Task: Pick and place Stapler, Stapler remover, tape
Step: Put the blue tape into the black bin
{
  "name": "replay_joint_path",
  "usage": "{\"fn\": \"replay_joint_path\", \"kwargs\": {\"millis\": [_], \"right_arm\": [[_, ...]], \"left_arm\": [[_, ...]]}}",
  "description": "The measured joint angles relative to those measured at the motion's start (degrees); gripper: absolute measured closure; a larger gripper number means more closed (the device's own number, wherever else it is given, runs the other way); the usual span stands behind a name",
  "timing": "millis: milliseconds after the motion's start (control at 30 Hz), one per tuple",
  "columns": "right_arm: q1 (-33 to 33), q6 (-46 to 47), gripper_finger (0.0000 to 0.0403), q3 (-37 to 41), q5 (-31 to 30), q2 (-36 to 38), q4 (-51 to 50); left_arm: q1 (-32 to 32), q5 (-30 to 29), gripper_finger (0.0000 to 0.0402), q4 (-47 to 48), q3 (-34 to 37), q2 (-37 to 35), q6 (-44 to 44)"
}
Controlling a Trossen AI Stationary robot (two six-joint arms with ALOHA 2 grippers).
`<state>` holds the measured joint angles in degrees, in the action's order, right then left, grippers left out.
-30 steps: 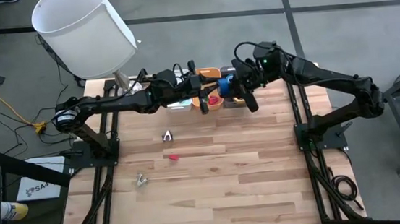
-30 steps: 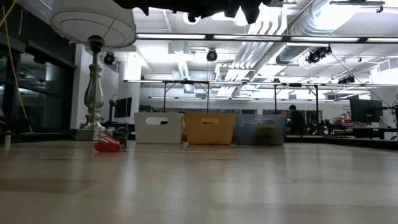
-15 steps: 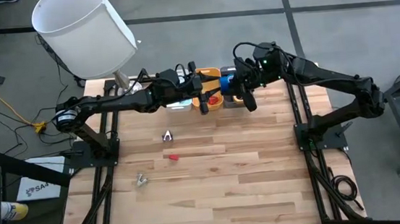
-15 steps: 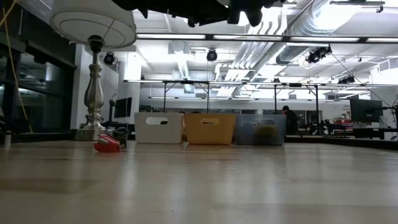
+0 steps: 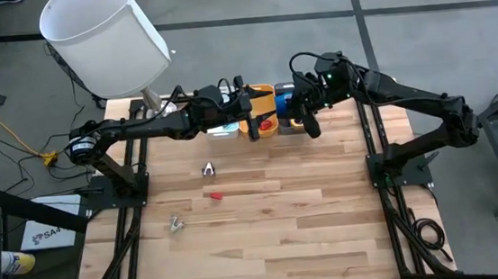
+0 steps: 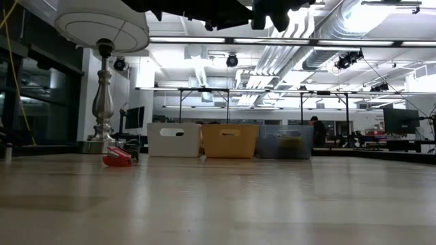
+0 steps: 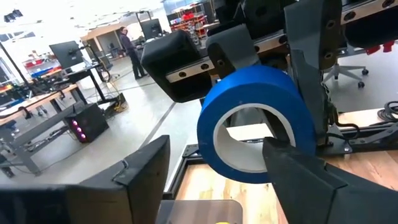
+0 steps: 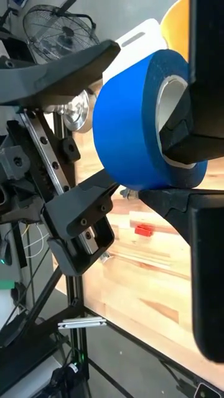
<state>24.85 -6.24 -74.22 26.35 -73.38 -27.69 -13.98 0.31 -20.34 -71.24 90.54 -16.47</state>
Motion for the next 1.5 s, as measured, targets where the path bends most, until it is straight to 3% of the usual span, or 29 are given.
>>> {"fn": "replay_joint_path", "kwargs": {"millis": [333, 533, 833, 1067, 1500], "right_arm": [[0.28, -0.14, 0.0369, 0.0, -3.22, -0.02, -1.26], [1.15, -0.16, 0.0369, 0.02, -6.28, -0.05, -2.9], [7.3, 4.84, 0.0369, 0.02, -7.78, -1.02, -6.25], [13.55, 13.8, 0.0369, 0.02, -7.95, -6.66, -11.19], [20.08, 16.91, 0.0369, 0.02, -9.5, -21.05, -11.69]], "left_arm": [[0.01, 0.37, 0.0128, 3.91, 0.0, -1.07, -0.41], [0.14, -2.46, 0.0128, 9.51, 0.0, -3.83, -3.9], [0.15, -6.4, 0.0128, 19.72, 0.0, -7.48, -4.29], [0.15, -6.49, 0.0128, 22.19, 0.0, -8.39, -4.19], [0.13, -6.44, 0.0128, 24.51, 0.0, -8.39, -2.75]]}}
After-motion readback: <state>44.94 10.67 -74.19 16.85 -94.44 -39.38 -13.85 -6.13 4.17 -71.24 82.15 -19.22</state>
